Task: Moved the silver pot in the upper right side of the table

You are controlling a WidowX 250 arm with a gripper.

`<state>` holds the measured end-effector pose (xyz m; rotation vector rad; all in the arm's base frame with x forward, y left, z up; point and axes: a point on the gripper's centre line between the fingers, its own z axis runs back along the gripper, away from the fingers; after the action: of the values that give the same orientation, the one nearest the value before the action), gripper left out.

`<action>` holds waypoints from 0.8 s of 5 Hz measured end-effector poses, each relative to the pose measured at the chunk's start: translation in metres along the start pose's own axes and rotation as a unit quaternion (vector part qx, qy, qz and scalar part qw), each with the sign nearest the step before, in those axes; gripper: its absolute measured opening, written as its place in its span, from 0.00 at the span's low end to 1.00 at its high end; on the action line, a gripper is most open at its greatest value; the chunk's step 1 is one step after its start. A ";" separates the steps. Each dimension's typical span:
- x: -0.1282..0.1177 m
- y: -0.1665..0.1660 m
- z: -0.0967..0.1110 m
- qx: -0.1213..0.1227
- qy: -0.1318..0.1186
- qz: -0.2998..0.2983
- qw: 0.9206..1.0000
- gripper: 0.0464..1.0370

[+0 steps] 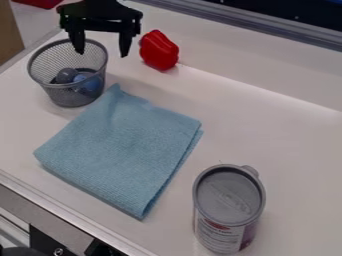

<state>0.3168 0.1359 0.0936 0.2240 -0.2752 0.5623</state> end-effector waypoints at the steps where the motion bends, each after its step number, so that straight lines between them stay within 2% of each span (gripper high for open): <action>1: -0.012 -0.011 -0.016 -0.006 0.002 0.014 1.000 0.96; 2: -0.015 -0.021 -0.018 -0.001 -0.010 0.028 1.000 0.96; 3: -0.020 -0.028 -0.031 0.019 -0.007 0.033 0.999 0.91; 4: -0.023 -0.027 -0.035 0.027 0.004 0.043 0.999 0.63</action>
<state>0.3194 0.1124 0.0496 0.2638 -0.2618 0.6557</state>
